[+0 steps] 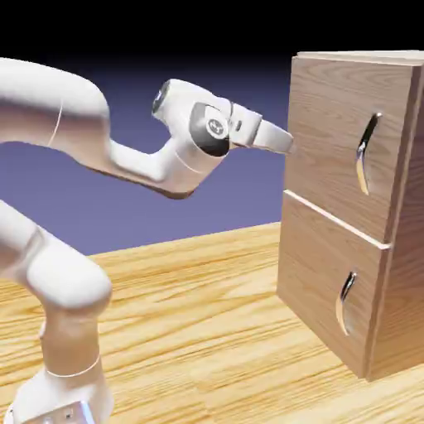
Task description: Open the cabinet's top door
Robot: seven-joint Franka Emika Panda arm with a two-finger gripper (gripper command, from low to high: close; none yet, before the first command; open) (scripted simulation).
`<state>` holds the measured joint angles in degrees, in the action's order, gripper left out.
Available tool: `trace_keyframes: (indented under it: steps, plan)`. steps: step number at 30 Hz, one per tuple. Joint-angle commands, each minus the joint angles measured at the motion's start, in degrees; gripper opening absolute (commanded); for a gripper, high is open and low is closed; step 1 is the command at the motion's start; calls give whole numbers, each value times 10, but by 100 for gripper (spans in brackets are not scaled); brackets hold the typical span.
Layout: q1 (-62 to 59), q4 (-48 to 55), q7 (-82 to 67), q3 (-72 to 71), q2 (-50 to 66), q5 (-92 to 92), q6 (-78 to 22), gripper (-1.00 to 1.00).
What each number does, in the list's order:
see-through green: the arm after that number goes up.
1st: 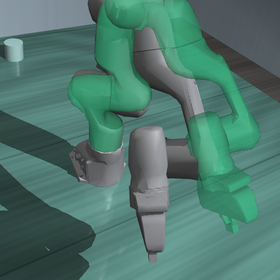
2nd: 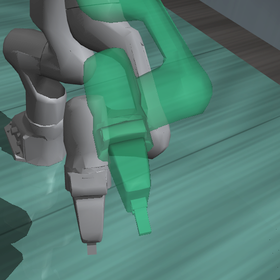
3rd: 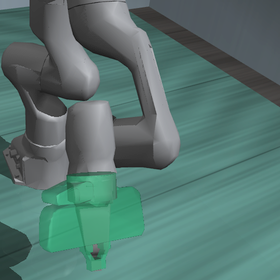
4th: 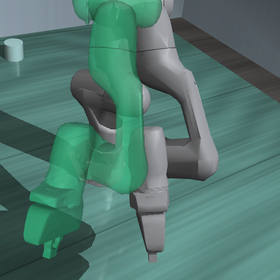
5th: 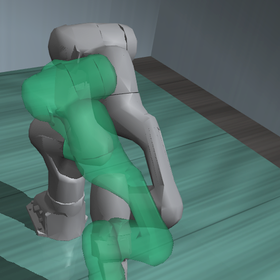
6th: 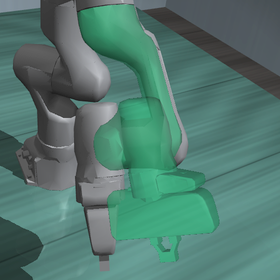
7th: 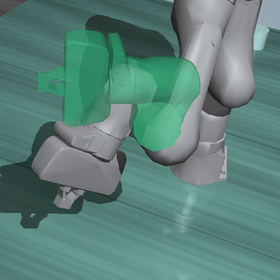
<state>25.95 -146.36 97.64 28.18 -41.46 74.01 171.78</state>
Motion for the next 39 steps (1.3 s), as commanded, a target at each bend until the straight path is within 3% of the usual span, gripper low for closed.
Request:
trace_keyframes:
  steps: [1, 36, 39]
  plan:
    - [9, 5, 19, 10, -3, 25, -1, 0]
    - [306, 178, 669, 342, -107, 897, -27, 0]
    - [332, 196, 679, 360, -102, 911, -30, 0]
